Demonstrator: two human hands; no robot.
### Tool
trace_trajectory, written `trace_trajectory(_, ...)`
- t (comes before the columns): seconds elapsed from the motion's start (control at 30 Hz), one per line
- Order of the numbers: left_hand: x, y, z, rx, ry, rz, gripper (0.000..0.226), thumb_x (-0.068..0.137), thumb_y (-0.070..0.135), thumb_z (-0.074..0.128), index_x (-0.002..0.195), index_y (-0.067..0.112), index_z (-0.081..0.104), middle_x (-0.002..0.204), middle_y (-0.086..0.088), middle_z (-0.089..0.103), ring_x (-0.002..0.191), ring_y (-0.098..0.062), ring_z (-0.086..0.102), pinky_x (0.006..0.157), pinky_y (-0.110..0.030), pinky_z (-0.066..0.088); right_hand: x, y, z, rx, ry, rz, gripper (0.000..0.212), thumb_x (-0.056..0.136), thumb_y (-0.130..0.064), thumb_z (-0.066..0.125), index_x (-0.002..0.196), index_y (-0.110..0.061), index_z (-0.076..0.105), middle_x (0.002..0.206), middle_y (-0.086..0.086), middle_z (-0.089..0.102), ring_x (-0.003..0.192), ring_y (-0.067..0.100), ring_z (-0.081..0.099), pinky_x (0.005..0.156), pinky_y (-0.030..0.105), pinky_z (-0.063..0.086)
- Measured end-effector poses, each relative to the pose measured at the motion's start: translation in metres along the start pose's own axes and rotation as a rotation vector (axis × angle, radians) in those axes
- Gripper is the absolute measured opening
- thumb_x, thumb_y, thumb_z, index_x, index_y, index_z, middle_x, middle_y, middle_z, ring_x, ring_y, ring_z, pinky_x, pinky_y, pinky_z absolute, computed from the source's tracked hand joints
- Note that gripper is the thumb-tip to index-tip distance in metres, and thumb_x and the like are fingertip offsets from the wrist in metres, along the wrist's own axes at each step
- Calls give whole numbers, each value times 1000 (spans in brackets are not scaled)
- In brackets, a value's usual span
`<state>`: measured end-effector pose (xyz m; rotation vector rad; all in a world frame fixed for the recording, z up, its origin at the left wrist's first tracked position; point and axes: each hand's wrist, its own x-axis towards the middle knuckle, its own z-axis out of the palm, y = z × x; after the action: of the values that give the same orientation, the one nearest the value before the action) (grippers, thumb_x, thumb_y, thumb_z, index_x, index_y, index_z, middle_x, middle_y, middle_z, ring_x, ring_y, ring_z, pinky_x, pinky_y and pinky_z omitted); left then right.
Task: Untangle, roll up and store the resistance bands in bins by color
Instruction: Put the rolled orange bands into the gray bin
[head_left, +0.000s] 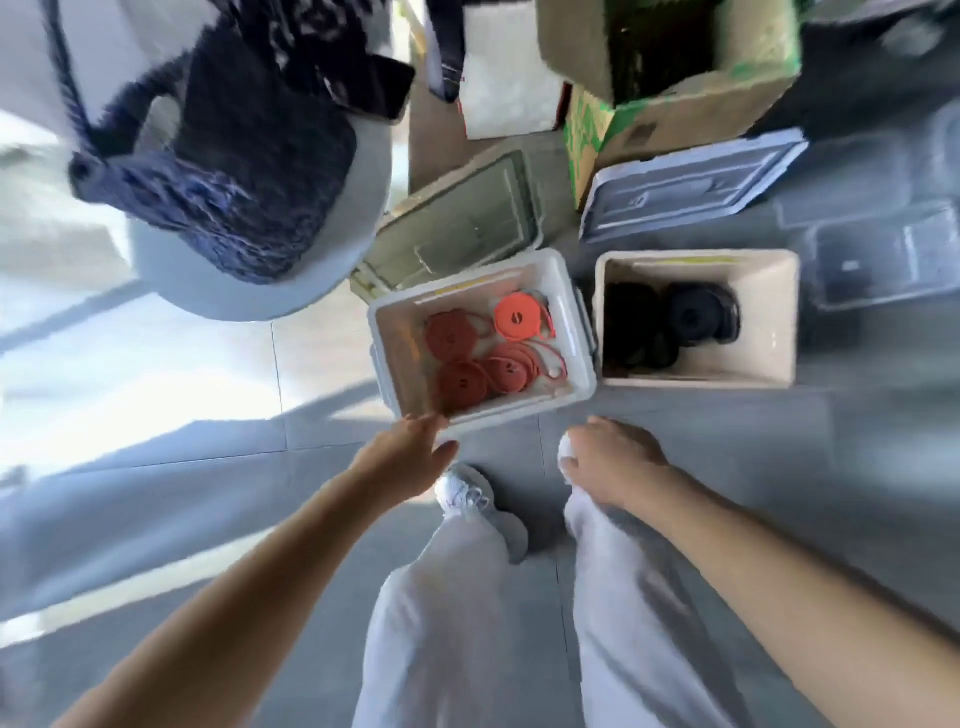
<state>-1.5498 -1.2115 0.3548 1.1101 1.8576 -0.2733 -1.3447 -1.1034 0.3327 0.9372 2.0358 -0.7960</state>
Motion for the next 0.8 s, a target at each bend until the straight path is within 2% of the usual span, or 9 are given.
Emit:
trace_trajectory(0.13, -101, 89, -68, 6, 39, 164, 35, 95, 33, 47, 117, 8, 58, 115, -18, 63, 103, -35, 60, 82, -34, 46, -157, 26, -24, 292, 122, 130, 47, 86, -48, 38, 104, -11, 62, 113, 10, 62, 109, 29, 55, 86, 32, 43)
trace_trajectory(0.23, -145, 160, -95, -21, 79, 263, 35, 94, 33, 47, 117, 10, 60, 108, -11, 66, 96, -29, 62, 77, -29, 43, -250, 59, -18, 554, 333, 244, 38, 87, -38, 57, 112, -11, 64, 109, 15, 64, 103, 32, 60, 84, 37, 48)
trace_trajectory(0.3, -158, 203, -96, -22, 108, 293, 32, 93, 34, 51, 120, 20, 59, 106, 1, 66, 97, -21, 63, 77, -23, 42, -301, 85, -4, 693, 511, 308, 34, 86, -28, 63, 113, -8, 65, 107, 17, 64, 98, 31, 63, 84, 36, 47)
trace_trajectory(0.4, -171, 280, -80, 10, 119, 377, 31, 92, 32, 54, 121, 19, 58, 105, 4, 65, 96, -16, 62, 81, -25, 45, -366, 123, 22, 841, 711, 420, 29, 85, -21, 66, 111, -8, 65, 104, 14, 64, 82, 25, 68, 74, 31, 47)
trace_trajectory(0.47, -184, 334, -60, 48, 141, 443, 29, 92, 28, 55, 118, 17, 59, 102, 0, 67, 93, -19, 64, 77, -27, 47, -398, 148, 43, 945, 779, 467, 24, 85, -19, 67, 107, -9, 66, 98, 10, 65, 77, 22, 67, 70, 28, 48)
trace_trajectory(0.53, -197, 385, -36, 71, 135, 466, 27, 92, 29, 55, 116, 20, 59, 98, 2, 66, 91, -18, 64, 71, -23, 43, -427, 181, 53, 1052, 827, 500, 18, 86, -21, 66, 102, -13, 67, 97, 5, 66, 77, 15, 64, 70, 27, 49)
trace_trajectory(0.6, -211, 428, -14, 107, 127, 470, 30, 92, 30, 55, 120, 21, 58, 99, 5, 65, 89, -12, 60, 71, -19, 37, -454, 221, 54, 1105, 864, 518, 15, 86, -22, 66, 100, -15, 68, 97, 2, 66, 75, 10, 61, 68, 22, 47)
trace_trajectory(0.7, -228, 477, 10, 88, 130, 479, 28, 90, 27, 59, 117, 19, 61, 92, 10, 62, 80, -8, 59, 70, -18, 44, -484, 300, 37, 1088, 932, 526, 19, 87, -22, 65, 103, -13, 68, 99, 4, 65, 74, 11, 61, 68, 22, 46)
trace_trajectory(0.8, -229, 522, 21, 127, 108, 454, 37, 86, 42, 56, 117, 23, 62, 94, 11, 66, 87, -10, 65, 78, -22, 47, -493, 389, -5, 1050, 1013, 499, 21, 86, -22, 65, 105, -11, 68, 103, 6, 67, 78, 14, 62, 72, 22, 46)
